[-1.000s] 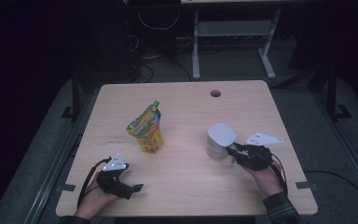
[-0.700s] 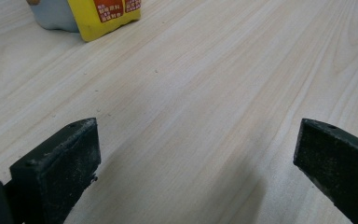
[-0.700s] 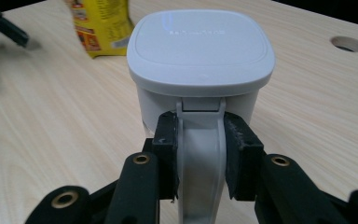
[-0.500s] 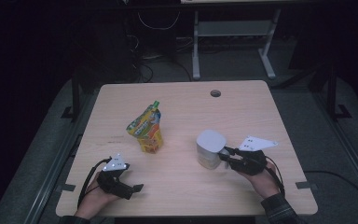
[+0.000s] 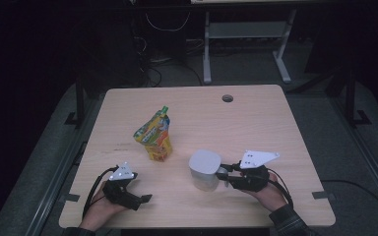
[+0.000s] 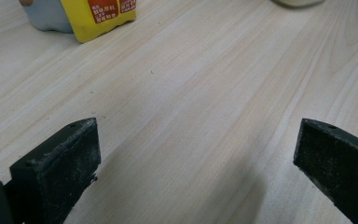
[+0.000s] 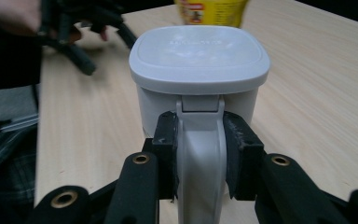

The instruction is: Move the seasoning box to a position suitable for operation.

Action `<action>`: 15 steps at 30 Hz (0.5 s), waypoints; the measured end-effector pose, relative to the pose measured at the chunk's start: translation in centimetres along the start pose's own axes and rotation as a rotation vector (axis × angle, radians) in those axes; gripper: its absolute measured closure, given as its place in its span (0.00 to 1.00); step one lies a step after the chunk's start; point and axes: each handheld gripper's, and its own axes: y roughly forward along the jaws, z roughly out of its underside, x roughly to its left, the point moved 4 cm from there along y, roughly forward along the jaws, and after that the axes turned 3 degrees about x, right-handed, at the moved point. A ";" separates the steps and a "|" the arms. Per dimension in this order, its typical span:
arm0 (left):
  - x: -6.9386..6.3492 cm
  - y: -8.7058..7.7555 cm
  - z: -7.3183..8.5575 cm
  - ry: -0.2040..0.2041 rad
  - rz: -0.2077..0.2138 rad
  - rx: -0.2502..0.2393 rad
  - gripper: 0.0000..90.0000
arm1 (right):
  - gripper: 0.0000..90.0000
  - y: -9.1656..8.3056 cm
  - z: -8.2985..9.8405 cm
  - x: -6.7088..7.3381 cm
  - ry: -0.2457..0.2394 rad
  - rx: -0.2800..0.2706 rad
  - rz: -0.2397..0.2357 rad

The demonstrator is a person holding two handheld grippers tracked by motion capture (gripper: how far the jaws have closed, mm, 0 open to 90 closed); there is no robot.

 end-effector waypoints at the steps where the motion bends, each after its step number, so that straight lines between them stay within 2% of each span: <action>1: 0.0 0.0 0.0 0.000 0.000 0.000 0.00 | 0.76 0.1 0.0 0.2 -0.008 0.000 -0.017; 3: 0.0 0.0 0.0 0.001 0.001 0.003 0.00 | 0.76 0.3 0.2 0.7 -0.029 -0.002 -0.063; 5: -0.1 0.1 0.0 -0.004 0.002 -0.001 0.00 | 0.76 0.4 0.3 0.9 -0.040 0.002 -0.077; 12: 0.0 0.1 0.0 -0.001 0.004 0.003 0.00 | 0.75 0.6 0.6 1.0 -0.045 0.027 -0.082; 13: -0.1 0.1 0.0 -0.006 0.005 0.001 0.00 | 0.74 0.6 0.6 1.0 -0.042 0.027 -0.083; 14: -0.1 0.1 0.0 -0.007 0.005 0.001 0.00 | 0.66 0.6 0.6 1.0 -0.034 0.025 -0.083; 15: -0.1 0.1 0.0 -0.007 0.005 0.000 0.00 | 0.65 0.5 0.6 1.0 -0.031 0.023 -0.080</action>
